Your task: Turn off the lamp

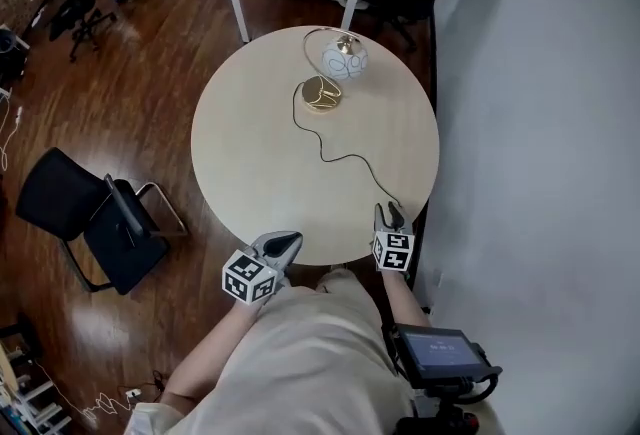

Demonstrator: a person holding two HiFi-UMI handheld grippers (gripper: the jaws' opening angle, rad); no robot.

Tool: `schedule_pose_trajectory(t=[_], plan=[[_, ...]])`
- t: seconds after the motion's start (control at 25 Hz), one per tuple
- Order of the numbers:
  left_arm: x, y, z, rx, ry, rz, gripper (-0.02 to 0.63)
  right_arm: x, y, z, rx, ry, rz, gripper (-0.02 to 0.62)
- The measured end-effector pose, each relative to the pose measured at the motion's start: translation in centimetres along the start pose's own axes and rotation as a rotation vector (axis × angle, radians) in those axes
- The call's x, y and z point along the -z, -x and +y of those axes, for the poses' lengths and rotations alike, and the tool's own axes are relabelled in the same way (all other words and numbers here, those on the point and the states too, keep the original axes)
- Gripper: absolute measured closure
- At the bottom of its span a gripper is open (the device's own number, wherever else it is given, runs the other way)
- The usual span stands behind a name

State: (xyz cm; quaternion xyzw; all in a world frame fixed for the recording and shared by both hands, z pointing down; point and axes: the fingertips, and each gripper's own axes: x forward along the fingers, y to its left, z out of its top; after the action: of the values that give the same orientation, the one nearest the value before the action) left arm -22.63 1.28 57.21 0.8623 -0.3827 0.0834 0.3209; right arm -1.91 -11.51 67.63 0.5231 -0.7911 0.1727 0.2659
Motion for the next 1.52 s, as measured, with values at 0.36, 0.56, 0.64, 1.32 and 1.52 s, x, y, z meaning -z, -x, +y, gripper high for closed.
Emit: schedule_pose_trajectory(t=[0.36, 0.56, 0.64, 1.32, 1.52], plan=[[5.2, 5.0, 2.0, 0.112, 0.003, 0.051, 0.606, 4.9, 5.6, 8.1, 0.047, 0.001, 0.059, 0.472], [8.3, 7.7, 6.1, 0.090, -0.024, 0.108, 0.606, 9.9, 7.7, 10.7, 0.082, -0.075, 0.069, 0.474], [8.2, 7.4, 6.3, 0.085, -0.018, 0.120, 0.606, 11.0, 8.9, 10.4, 0.101, -0.105, 0.066, 0.479], [11.5, 2.9, -7.1, 0.357, -0.285, 0.330, 0.606, 26.8, 26.9, 3.7, 0.490, -0.494, 0.005, 0.479], [12.3, 3.9, -7.1, 0.335, -0.323, 0.339, 0.606, 26.6, 30.0, 4.5, 0.514, -0.426, -0.037, 0.479]])
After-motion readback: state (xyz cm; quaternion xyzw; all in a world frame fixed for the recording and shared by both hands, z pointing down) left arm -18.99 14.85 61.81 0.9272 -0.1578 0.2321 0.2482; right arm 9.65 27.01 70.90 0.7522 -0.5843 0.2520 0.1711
